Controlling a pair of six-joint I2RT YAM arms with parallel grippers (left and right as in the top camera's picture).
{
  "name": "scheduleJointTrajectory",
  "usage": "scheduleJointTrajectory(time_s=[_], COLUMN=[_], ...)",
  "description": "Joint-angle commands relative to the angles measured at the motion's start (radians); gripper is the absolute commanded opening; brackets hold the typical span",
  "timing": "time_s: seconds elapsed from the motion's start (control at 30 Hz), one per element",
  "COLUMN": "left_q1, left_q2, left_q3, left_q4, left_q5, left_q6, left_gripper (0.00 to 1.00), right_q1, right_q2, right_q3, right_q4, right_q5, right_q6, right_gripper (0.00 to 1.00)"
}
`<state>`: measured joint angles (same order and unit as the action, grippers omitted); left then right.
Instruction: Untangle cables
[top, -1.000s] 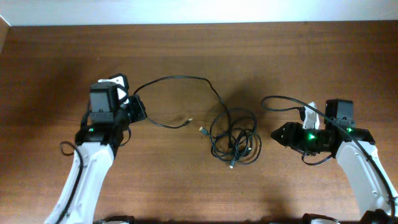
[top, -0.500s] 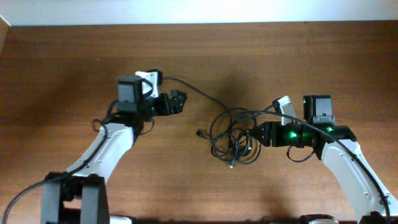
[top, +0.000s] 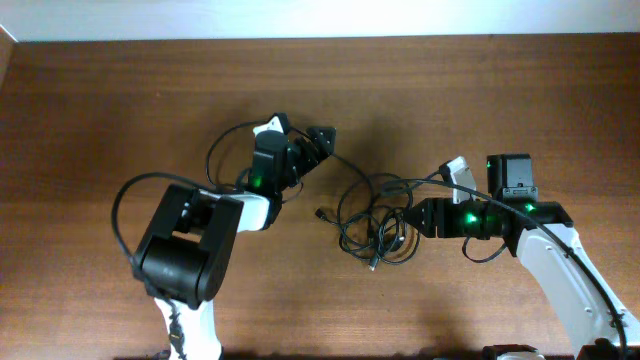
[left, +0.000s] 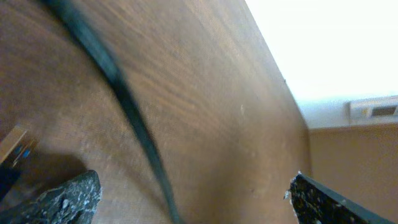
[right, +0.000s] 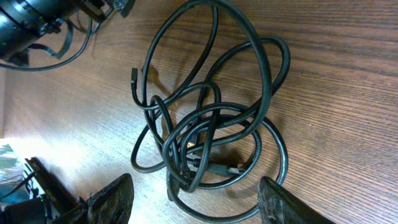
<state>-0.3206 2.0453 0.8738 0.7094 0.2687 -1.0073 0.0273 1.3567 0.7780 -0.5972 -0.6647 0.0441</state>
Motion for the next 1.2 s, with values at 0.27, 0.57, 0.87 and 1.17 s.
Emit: scheduleJointTrajectory(time_s=[0.27, 0.57, 0.87, 1.17], left_q1=[0.016, 0.190, 0.116, 0.142], left_q2=[0.132, -0.257, -0.398, -0.444], left_q3=[0.188, 0.188, 0.188, 0.188], left_q4=[0.283, 0.635, 0.312, 0.266], left_q5=[0.224, 0.605, 0.339, 0.249], left_q6=[0.059, -0.016, -0.099, -0.099], left_gripper=[0.00, 0.00, 0.00, 0.00], right_q1=[0.005, 0.126, 0.194, 0.425], right_q2=[-0.003, -0.003, 0.003, 0.206], right_q3=[0.002, 0.002, 0.002, 0.002], right_q4=[-0.002, 0.028, 0.270, 0.489], right_q5=[0.014, -0.064, -0.079, 0.381], right_q6=[-0.010, -0.030, -0.030, 0.020], right_gripper=[0.62, 0.68, 0.98, 0.04])
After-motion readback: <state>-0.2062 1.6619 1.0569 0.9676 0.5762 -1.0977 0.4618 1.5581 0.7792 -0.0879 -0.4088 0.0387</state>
